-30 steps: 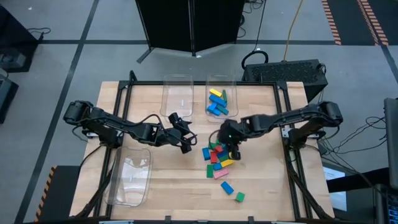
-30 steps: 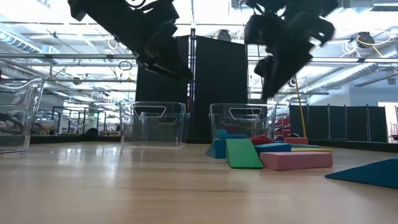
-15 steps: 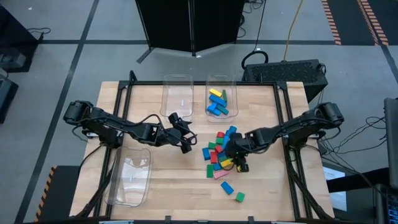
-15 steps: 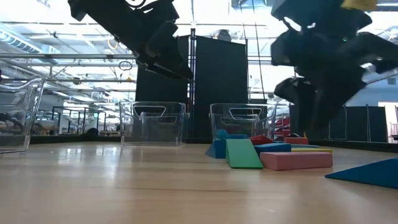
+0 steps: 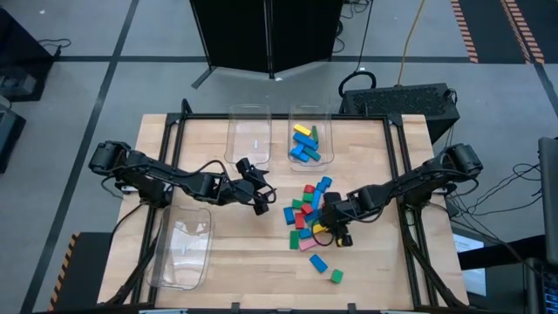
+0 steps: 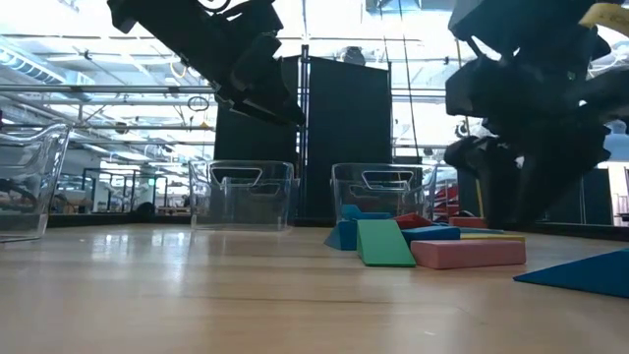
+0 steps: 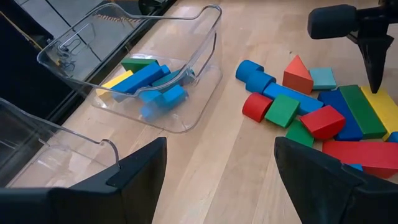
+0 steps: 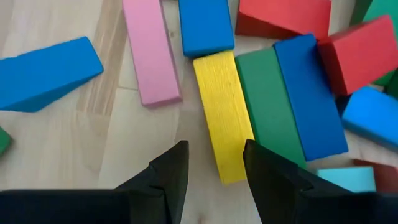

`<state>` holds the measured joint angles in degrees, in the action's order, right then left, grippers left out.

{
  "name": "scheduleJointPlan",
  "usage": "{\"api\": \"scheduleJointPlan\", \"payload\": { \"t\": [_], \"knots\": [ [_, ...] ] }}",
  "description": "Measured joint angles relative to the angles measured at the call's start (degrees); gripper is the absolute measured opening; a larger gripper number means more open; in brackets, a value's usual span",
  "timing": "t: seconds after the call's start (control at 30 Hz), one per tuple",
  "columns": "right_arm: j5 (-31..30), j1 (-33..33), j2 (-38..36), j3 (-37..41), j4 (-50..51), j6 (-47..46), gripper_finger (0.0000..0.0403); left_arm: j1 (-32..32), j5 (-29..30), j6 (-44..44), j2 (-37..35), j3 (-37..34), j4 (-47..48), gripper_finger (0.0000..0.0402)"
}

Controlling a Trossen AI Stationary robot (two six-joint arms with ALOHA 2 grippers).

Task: Sort blocks by size
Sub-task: Put the yellow rectangular block into the top right transparent bin

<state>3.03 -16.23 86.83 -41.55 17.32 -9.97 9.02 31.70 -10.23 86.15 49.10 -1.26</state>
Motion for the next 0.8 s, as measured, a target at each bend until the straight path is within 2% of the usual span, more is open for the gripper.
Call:
{"api": "scheduleJointPlan", "payload": {
  "t": [0.23,0.43,0.6,0.8],
  "knots": [
    [1.62,-0.51,0.0,0.3,1.09,-3.06,0.0147,0.0,0.0,-0.01,0.0,0.0,0.0,0.0297],
    [4.45,-3.11,-0.04,0.3,1.86,-6.22,0.0147,0.0,0.0,-0.01,0.0,0.0,0.02,0.0297],
    [4.5,-5.5,-0.07,0.22,2.06,-8.18,0.0147,0.0,0.0,-0.01,0.0,0.0,0.02,0.0297],
    [-3.14,-6.39,-0.07,-1.58,1.73,-9.77,0.0147,0.0,0.0,-0.04,0.0,0.0,0.02,0.0297]
  ]
}}
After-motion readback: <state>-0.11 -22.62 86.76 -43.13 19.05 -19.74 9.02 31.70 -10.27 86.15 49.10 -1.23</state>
